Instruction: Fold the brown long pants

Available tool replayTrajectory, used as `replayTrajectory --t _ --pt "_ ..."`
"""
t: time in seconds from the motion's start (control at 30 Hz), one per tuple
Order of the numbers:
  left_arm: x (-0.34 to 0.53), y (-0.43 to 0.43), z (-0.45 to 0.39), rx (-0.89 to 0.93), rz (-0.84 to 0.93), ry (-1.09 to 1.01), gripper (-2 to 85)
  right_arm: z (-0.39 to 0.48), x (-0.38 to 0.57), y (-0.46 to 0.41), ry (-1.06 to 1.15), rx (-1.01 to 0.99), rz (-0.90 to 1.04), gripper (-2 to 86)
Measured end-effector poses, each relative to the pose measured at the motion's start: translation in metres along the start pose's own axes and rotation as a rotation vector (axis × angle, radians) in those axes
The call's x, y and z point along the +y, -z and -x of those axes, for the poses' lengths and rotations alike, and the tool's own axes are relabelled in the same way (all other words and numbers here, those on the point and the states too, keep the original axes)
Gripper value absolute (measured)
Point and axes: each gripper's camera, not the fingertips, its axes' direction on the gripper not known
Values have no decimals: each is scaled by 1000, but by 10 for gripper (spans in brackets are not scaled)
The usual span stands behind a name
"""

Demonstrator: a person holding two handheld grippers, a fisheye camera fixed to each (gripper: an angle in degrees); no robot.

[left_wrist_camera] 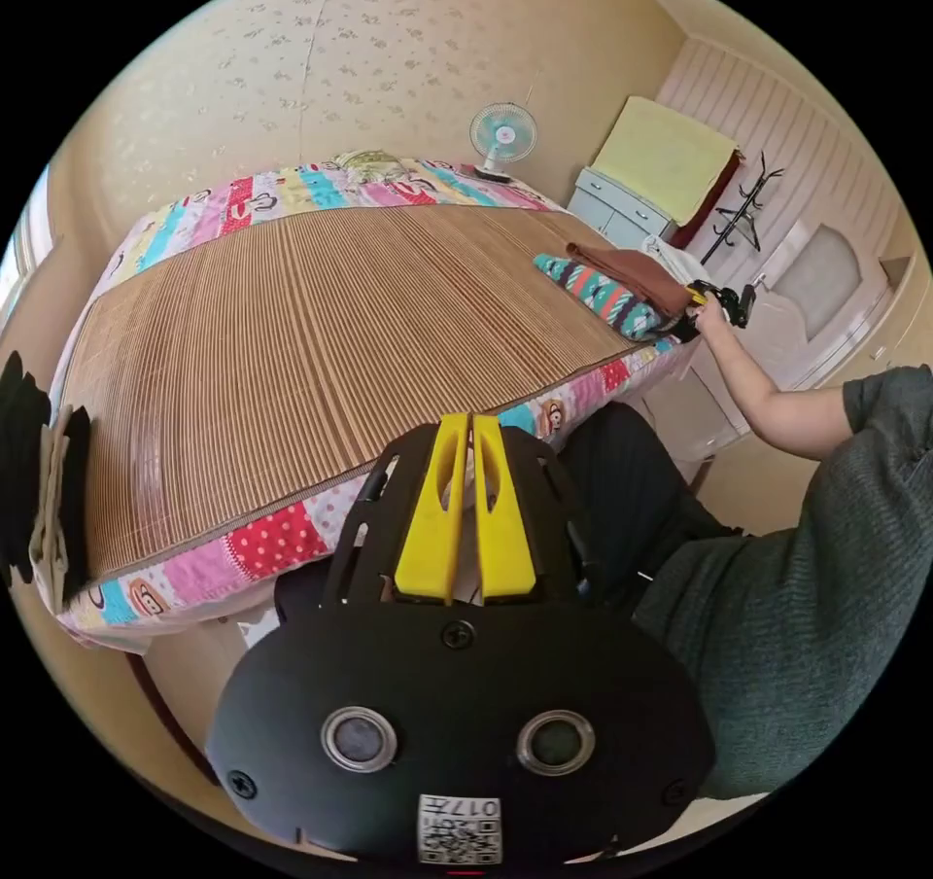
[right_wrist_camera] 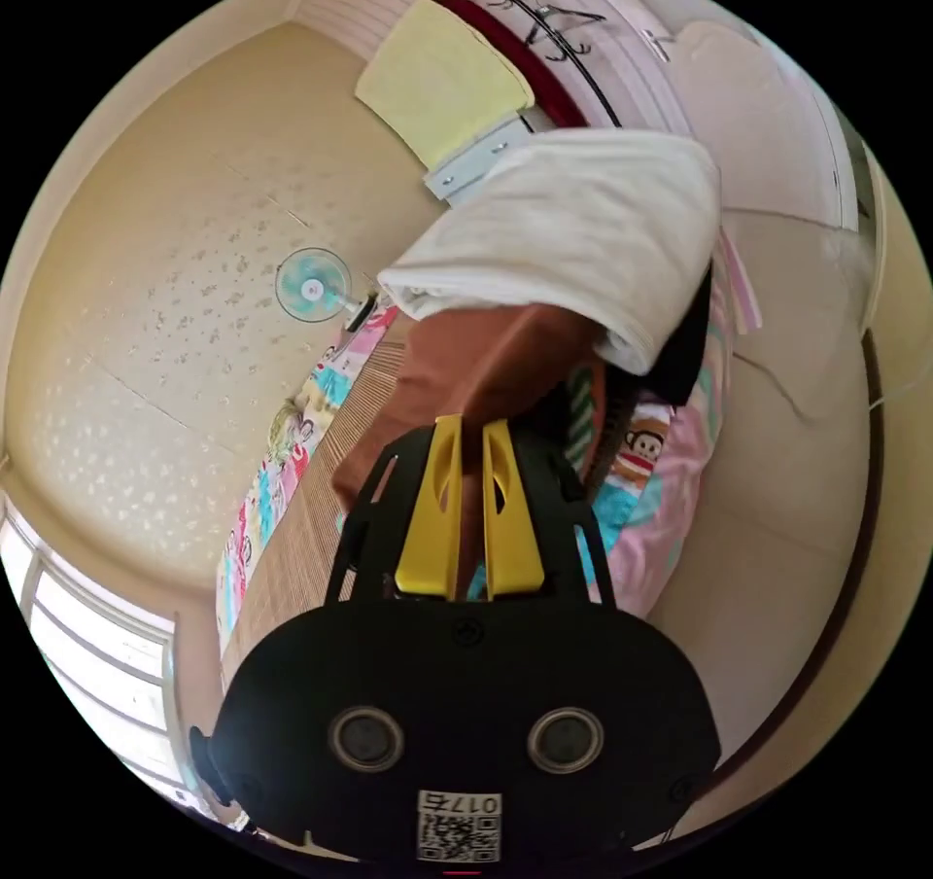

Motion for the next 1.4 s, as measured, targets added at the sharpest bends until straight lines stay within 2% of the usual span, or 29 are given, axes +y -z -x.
replayTrajectory --t 0.07,0.13,0.2,0.23,0.3,0.4,0.53,0.6,0.67,0.73,0.77,0.8,0.87,0.93,1.0,1.07,1.2,1.37,1.4 --pt "16 23 20 135 -83 86 -7 71 -12 9 116 -10 -52 29" --pt "28 38 29 230 -182 132 -8 152 -18 13 259 -101 -80 27" --pt "40 51 31 289 -288 147 -9 275 -7 20 518 -235 -81 26" --pt "46 59 28 300 -338 133 -9 306 0 21 601 -277 -61 26" --pt "55 71 22 271 -380 119 -10 424 58 24 953 -468 79 26" --pt "75 84 13 208 -440 122 -10 517 174 31 1269 -717 304 27" --pt "103 82 19 177 -455 178 -10 544 340 23 1427 -893 645 26" --pt "110 75 26 201 -422 200 -10 524 440 -4 1382 -906 862 26" --pt "116 71 35 236 -365 218 -10 496 496 -31 1288 -884 993 26" --pt "121 73 40 212 -345 232 -10 464 516 -56 1093 -987 1152 26" --pt "124 76 42 184 -339 240 -10 442 509 -71 909 -1096 1210 27" --pt "125 77 43 172 -337 239 -10 418 488 -83 751 -1148 1181 33" --pt "128 76 45 135 -324 237 -10 385 446 -94 647 -1074 1029 43" --pt "126 68 45 131 -295 237 -10 356 400 -106 592 -851 853 61" --pt "123 54 42 149 -268 233 -10 325 351 -133 513 -534 685 90" --pt "119 33 33 200 -256 231 -10 306 329 -162 430 -440 626 110" --pt "111 9 12 258 -246 220 -10 281 308 -234 178 -411 631 117" --pt "93 -15 -24 215 -172 188 -9 290 312 -273 46 -399 605 67" --pt "91 -19 -27 204 -156 189 -9 297 317 -281 28 -427 652 52"
